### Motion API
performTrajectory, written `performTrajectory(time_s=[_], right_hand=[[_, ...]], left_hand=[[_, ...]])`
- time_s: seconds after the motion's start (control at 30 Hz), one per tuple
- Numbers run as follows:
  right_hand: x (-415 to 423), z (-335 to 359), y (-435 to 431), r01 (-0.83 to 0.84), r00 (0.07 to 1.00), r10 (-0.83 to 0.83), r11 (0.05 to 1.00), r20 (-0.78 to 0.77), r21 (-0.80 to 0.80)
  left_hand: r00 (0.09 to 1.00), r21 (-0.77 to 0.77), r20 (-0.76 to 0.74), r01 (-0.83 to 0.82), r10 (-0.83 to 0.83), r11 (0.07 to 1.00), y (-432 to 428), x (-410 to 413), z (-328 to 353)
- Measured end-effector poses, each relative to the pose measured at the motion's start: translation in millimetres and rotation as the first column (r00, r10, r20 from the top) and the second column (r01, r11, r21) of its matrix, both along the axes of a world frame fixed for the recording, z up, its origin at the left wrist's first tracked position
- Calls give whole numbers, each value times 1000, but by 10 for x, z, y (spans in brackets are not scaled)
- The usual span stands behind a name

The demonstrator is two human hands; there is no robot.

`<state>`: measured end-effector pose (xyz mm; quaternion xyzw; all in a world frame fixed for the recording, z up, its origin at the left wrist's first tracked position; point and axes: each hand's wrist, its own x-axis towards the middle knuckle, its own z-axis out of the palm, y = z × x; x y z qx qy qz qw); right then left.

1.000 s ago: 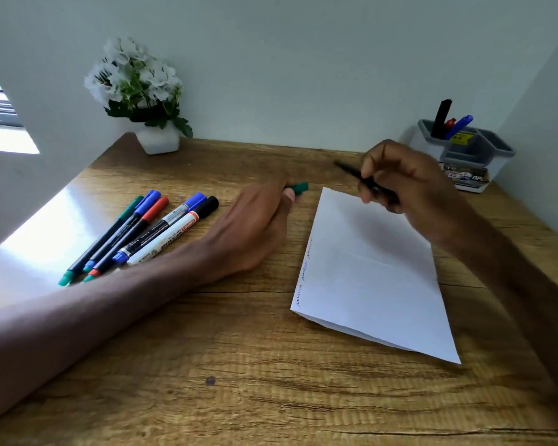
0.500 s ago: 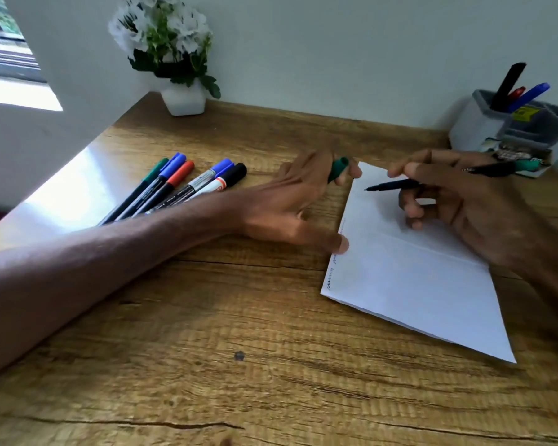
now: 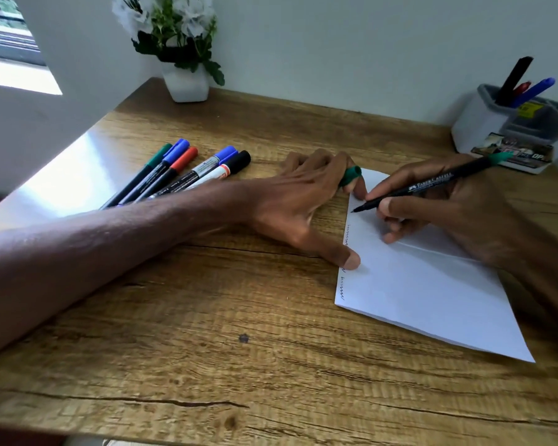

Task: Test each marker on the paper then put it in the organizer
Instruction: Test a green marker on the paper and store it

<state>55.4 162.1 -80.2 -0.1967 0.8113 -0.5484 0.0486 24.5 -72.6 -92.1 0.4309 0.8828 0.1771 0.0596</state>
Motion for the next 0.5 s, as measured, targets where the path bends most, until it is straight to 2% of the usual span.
performTrajectory(time_s=[0.2, 0.5], right_hand=[[-45, -115, -142, -2, 983, -4, 1000, -183, -29], [-37, -181, -190, -9, 960, 7, 1000, -281, -8]], left_hand=[[1000, 38, 3, 16, -16, 999, 9, 1, -4], [999, 62, 53, -15, 11, 998, 15, -37, -18]])
